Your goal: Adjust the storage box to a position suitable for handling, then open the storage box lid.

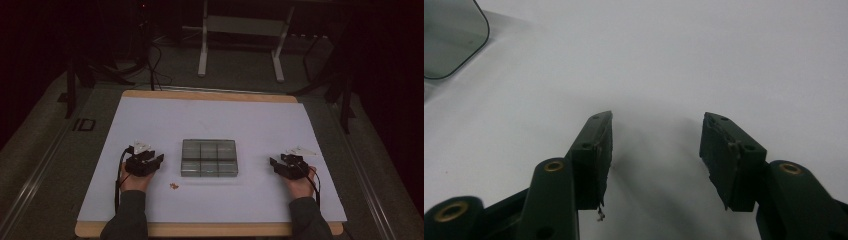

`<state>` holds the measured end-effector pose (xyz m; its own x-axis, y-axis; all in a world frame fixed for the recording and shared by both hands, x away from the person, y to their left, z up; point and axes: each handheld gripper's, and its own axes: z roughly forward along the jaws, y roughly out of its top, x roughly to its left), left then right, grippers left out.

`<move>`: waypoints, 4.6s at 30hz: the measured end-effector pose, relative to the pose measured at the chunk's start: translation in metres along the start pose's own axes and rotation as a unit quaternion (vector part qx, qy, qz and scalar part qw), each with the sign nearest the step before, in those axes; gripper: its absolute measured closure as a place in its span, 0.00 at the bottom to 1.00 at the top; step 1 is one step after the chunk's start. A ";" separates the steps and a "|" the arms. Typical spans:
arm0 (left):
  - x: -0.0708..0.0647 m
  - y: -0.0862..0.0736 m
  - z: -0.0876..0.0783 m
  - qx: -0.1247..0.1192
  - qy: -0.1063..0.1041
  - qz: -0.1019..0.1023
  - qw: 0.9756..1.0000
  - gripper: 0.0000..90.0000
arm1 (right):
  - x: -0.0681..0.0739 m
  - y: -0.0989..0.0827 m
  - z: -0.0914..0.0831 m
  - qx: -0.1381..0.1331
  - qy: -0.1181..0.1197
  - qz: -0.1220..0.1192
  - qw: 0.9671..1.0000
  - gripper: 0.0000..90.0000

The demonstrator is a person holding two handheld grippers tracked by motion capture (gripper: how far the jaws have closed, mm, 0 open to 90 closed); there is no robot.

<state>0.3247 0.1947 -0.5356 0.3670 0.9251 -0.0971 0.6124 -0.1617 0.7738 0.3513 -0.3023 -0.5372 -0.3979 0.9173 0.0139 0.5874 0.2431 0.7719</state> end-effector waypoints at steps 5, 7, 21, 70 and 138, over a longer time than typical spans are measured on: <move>-0.004 0.003 -0.001 -0.012 -0.014 0.008 1.000 0.67 | 0.001 0.000 0.000 0.000 0.000 -0.004 1.000 0.52; -0.005 0.003 -0.001 -0.014 -0.016 0.009 1.000 0.68 | 0.002 0.001 -0.001 -0.002 0.000 -0.007 1.000 0.52; -0.013 0.010 0.007 -0.008 -0.043 0.021 0.999 0.73 | 0.028 0.011 -0.006 -0.017 0.031 -0.043 0.998 0.59; -0.027 0.008 0.004 0.003 -0.096 0.062 0.993 0.76 | 0.106 0.032 0.036 0.016 0.138 -0.060 0.988 1.00; -0.015 0.009 0.001 -0.010 -0.072 0.046 0.996 0.71 | 0.170 0.046 -0.015 -0.053 0.211 -0.111 0.970 0.98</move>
<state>0.3261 0.1789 -0.5277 0.5185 0.8477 -0.1118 0.5571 -0.2357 0.7963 0.2997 -0.1398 -0.4898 -0.7725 0.6298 0.0814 0.3869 0.3651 0.8468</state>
